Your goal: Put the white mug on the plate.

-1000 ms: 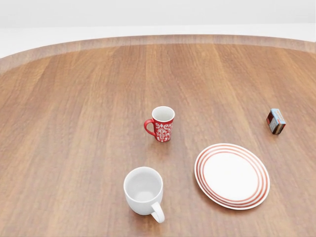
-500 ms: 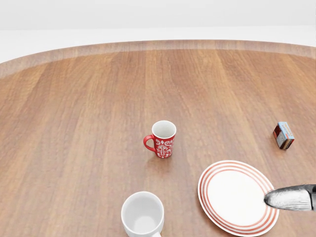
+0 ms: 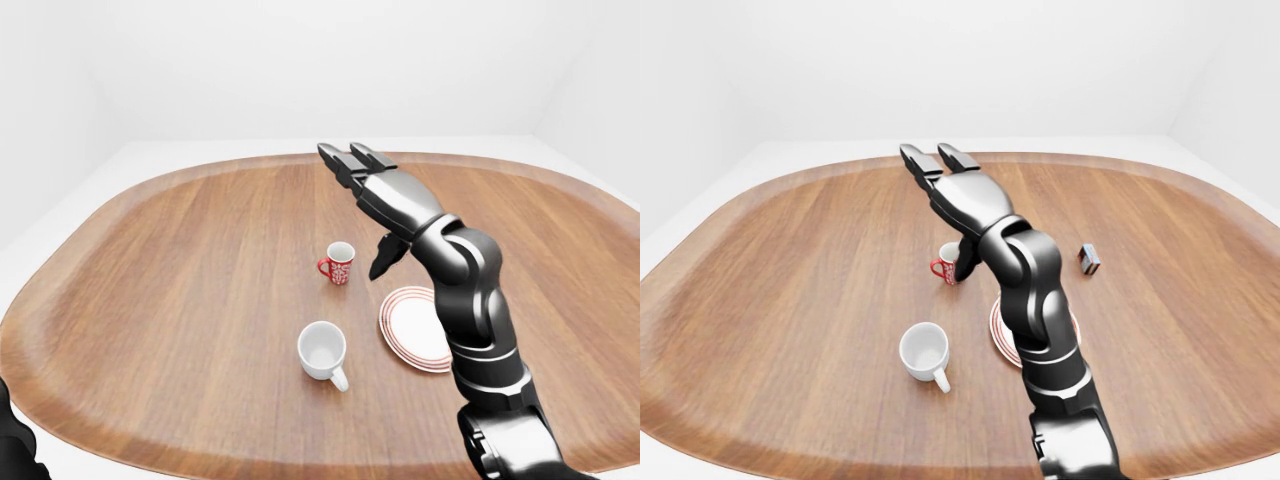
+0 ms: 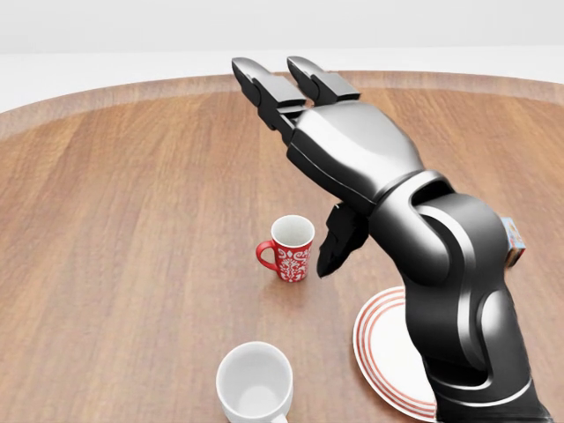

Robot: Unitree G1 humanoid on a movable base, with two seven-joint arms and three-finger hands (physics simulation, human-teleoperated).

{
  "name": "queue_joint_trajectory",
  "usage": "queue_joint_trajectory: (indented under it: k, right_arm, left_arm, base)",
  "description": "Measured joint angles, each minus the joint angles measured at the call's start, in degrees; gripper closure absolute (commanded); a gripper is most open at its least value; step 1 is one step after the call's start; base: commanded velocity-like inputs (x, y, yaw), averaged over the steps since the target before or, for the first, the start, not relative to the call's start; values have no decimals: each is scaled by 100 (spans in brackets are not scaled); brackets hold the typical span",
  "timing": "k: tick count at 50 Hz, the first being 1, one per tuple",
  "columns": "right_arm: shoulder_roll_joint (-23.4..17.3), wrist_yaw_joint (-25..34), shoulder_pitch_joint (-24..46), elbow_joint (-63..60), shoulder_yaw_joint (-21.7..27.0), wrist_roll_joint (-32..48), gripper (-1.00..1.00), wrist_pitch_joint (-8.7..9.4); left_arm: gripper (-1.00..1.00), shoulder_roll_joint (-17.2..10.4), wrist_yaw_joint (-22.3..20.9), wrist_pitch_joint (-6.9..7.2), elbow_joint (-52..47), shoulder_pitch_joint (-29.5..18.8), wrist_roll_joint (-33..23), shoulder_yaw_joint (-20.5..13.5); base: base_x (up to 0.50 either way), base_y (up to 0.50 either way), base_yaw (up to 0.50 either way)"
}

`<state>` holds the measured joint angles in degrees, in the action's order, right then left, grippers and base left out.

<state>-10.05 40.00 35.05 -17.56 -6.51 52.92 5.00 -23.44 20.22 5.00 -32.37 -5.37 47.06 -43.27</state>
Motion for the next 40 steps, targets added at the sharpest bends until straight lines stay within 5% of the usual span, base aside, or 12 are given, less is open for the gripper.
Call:
queue_joint_trajectory:
  k: [15, 40]
  right_arm:
    - [1088, 0, 424, 1673, -131, 2166, -100, 0]
    - [1635, 0, -129, 2669, -444, 2867, -100, 0]
  left_arm:
    - [-100, 9, -2, 0, 4, -5, -14, 17]
    - [-100, 49, -26, 0, 3, 2, -60, 59]
  base:
    - [0, 0, 0]
    - [0, 0, 0]
